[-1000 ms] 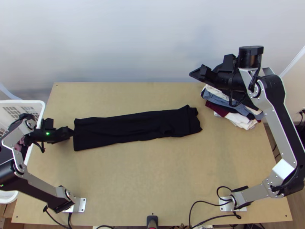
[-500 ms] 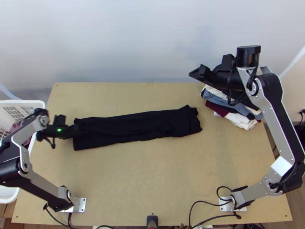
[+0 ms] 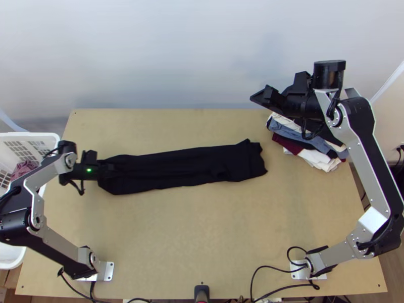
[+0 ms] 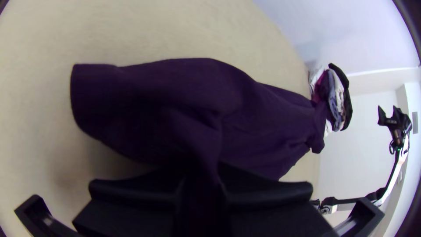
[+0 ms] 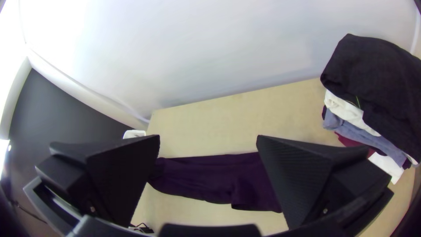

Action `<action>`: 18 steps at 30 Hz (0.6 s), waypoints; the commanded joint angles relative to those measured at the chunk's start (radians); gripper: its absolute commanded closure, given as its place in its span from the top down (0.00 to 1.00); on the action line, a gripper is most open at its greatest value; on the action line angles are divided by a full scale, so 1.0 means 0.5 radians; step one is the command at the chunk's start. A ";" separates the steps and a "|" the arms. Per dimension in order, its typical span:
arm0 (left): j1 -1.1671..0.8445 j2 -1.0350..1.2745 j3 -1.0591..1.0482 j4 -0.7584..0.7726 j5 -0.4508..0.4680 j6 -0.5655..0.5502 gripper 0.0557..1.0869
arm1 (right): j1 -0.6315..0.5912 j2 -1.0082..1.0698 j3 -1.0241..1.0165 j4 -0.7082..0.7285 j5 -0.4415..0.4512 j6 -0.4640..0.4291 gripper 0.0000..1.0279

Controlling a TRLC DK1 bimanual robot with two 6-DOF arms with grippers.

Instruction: Fold the t-shirt

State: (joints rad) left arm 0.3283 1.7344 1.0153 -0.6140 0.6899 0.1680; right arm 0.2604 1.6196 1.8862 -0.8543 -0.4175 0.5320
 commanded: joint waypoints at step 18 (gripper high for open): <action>0.798 -0.125 0.586 -0.987 -0.070 0.633 0.04 | -0.033 -0.015 -0.039 -0.009 -0.015 0.019 0.97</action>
State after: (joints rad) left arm 0.7738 1.7641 1.2675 -1.0355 0.6334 0.4633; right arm 0.2565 1.6196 1.8847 -0.8543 -0.4194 0.5312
